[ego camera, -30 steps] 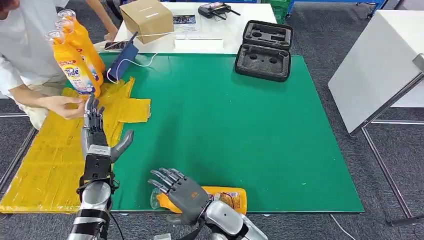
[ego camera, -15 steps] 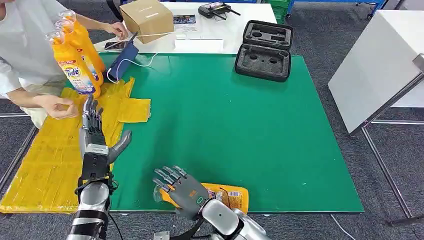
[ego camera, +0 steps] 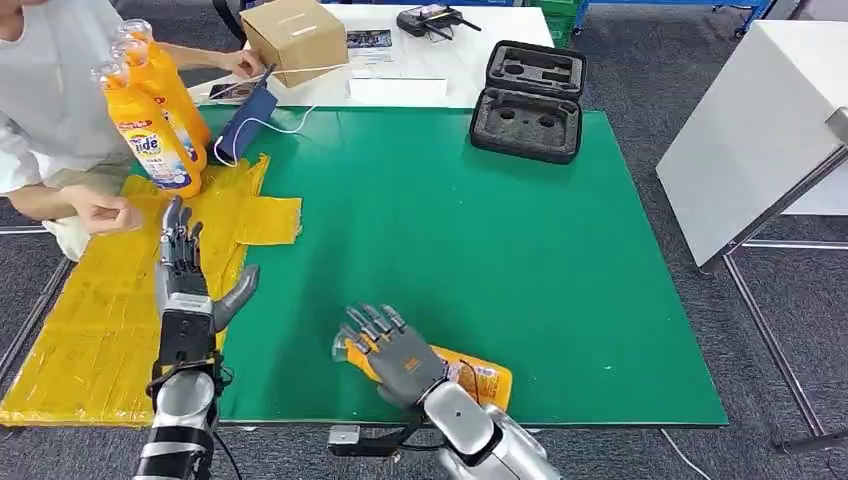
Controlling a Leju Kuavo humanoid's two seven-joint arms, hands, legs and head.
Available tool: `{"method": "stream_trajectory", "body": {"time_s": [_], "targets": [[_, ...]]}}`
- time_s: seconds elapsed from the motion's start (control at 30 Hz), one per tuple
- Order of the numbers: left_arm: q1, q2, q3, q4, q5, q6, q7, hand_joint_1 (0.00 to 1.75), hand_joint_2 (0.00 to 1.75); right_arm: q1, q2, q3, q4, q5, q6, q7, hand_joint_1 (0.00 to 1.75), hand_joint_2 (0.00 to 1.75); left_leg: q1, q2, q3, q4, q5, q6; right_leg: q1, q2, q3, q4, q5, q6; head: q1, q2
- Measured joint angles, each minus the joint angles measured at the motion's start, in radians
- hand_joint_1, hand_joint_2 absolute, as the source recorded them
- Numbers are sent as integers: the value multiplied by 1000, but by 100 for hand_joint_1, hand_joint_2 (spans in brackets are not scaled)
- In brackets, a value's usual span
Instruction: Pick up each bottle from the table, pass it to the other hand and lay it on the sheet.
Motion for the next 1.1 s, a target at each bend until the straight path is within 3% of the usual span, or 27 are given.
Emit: {"method": "stream_trajectory", "body": {"time_s": [0.57,1.1], "targets": [[17,0,18,-14,2,-1,3,0,175,2,-15,-182,2,46,-8,55,0,175,0,0,0,0,0,0,0,0,0,0,0,0,0,0],[43,0,43,-18,9,0,-3,0,175,103,-19,-201,-84,-164,101,-98,0,175,0,0,0,0,-1,-1,0,0,0,0,0,0,0,0]]}}
